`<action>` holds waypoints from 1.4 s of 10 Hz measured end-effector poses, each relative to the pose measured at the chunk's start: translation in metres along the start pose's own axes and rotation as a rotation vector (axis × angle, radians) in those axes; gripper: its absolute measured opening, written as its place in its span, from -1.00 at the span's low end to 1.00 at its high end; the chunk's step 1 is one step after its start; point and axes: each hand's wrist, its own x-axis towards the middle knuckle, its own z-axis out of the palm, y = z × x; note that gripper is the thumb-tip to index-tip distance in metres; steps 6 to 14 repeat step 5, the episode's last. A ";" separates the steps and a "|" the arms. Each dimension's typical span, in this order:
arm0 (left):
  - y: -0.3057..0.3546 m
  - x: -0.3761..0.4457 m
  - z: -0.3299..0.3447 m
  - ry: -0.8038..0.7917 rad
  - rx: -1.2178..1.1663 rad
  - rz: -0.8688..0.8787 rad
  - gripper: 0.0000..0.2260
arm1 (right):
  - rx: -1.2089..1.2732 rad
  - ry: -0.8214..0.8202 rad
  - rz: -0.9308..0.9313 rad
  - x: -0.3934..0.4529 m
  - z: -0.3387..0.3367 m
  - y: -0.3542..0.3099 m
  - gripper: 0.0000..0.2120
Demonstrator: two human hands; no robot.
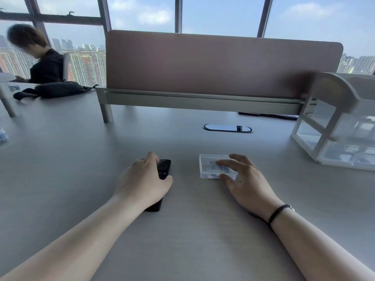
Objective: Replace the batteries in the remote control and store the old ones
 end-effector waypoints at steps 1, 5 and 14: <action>0.002 -0.002 0.002 0.004 -0.025 0.015 -0.60 | -0.011 0.001 0.001 -0.001 0.000 0.001 -0.66; 0.008 -0.003 0.010 0.049 -0.174 -0.004 -0.64 | 0.003 0.063 0.011 -0.002 -0.003 -0.007 -0.54; 0.008 -0.003 0.010 0.049 -0.174 -0.004 -0.64 | 0.003 0.063 0.011 -0.002 -0.003 -0.007 -0.54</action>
